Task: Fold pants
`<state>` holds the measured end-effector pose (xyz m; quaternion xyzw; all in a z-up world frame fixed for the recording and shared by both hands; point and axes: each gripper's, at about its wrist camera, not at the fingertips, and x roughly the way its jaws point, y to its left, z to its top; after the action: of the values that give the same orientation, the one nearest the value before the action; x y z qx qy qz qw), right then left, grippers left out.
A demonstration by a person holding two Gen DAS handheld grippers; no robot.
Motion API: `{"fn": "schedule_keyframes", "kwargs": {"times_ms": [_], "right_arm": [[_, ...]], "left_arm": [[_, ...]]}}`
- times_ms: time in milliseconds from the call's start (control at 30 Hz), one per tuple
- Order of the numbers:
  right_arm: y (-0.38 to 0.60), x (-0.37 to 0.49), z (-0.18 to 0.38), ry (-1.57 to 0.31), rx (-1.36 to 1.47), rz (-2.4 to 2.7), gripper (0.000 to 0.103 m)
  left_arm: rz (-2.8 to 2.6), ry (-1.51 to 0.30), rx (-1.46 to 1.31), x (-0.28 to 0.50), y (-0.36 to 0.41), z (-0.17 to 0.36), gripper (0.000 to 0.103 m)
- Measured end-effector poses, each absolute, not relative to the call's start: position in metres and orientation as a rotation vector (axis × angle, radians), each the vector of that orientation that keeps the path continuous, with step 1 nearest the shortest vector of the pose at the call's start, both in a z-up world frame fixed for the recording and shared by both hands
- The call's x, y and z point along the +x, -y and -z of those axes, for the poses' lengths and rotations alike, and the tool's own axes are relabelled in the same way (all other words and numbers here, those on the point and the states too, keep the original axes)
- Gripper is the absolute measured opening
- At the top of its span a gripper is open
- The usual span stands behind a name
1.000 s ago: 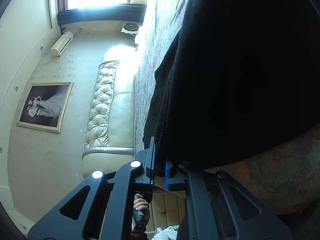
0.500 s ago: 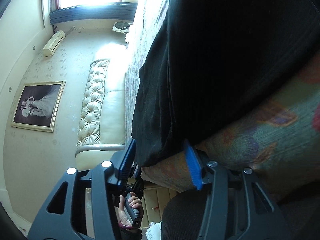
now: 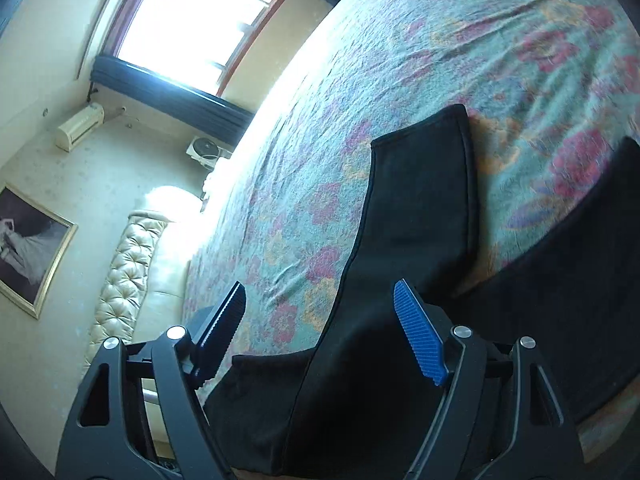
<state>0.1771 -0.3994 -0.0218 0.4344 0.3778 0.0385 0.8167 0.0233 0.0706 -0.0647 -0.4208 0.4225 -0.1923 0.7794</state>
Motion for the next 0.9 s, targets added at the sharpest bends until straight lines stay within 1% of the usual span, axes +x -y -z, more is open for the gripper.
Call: {"fn": "schedule_keyframes", "kwargs": {"times_ms": [100, 167, 200, 267, 300, 333, 400, 500, 567, 633, 667, 700, 733, 900], "right_arm": [[0.405, 0.238, 0.029, -0.91, 0.812, -0.012, 0.077], [0.393, 0.273, 0.04, -0.987, 0.721, 0.057, 0.077], [0.393, 0.288, 0.048, -1.016, 0.695, 0.082, 0.076], [0.384, 0.311, 0.061, -1.061, 0.645, 0.11, 0.068], [0.374, 0.321, 0.069, -1.083, 0.591, 0.142, 0.06], [0.367, 0.331, 0.074, -1.107, 0.531, 0.169, 0.056], [0.358, 0.347, 0.086, -1.162, 0.458, 0.199, 0.056], [0.355, 0.356, 0.113, -1.227, 0.422, 0.242, 0.056], [0.355, 0.356, 0.119, -1.233, 0.379, 0.253, 0.048], [0.359, 0.352, 0.117, -1.227, 0.347, 0.251, 0.024], [0.365, 0.348, 0.115, -1.211, 0.376, 0.227, 0.021], [0.373, 0.341, 0.112, -1.188, 0.436, 0.201, 0.011], [0.379, 0.331, 0.105, -1.158, 0.49, 0.173, 0.01], [0.412, 0.265, 0.058, -0.942, 0.649, 0.046, 0.009]], "left_arm": [[0.487, -0.986, -0.947, 0.036, -0.02, 0.072, 0.07], [0.515, -1.007, -0.953, 0.037, 0.007, 0.074, 0.075], [0.528, -1.011, -0.961, 0.04, 0.018, 0.076, 0.075], [0.552, -1.03, -0.978, 0.04, 0.036, 0.08, 0.076], [0.555, -1.04, -0.99, 0.04, 0.041, 0.083, 0.076], [0.554, -1.048, -1.003, 0.039, 0.045, 0.087, 0.076], [0.544, -1.064, -1.025, 0.037, 0.045, 0.094, 0.076], [0.537, -1.06, -1.055, 0.035, 0.048, 0.099, 0.077], [0.541, -1.058, -1.075, 0.034, 0.048, 0.1, 0.077], [0.544, -1.059, -1.087, 0.035, 0.047, 0.1, 0.077], [0.546, -1.06, -1.088, 0.036, 0.047, 0.099, 0.077], [0.547, -1.061, -1.089, 0.034, 0.039, 0.099, 0.077], [0.545, -1.062, -1.089, 0.034, 0.039, 0.098, 0.077], [0.541, -1.055, -1.091, 0.034, 0.05, 0.093, 0.077]]}}
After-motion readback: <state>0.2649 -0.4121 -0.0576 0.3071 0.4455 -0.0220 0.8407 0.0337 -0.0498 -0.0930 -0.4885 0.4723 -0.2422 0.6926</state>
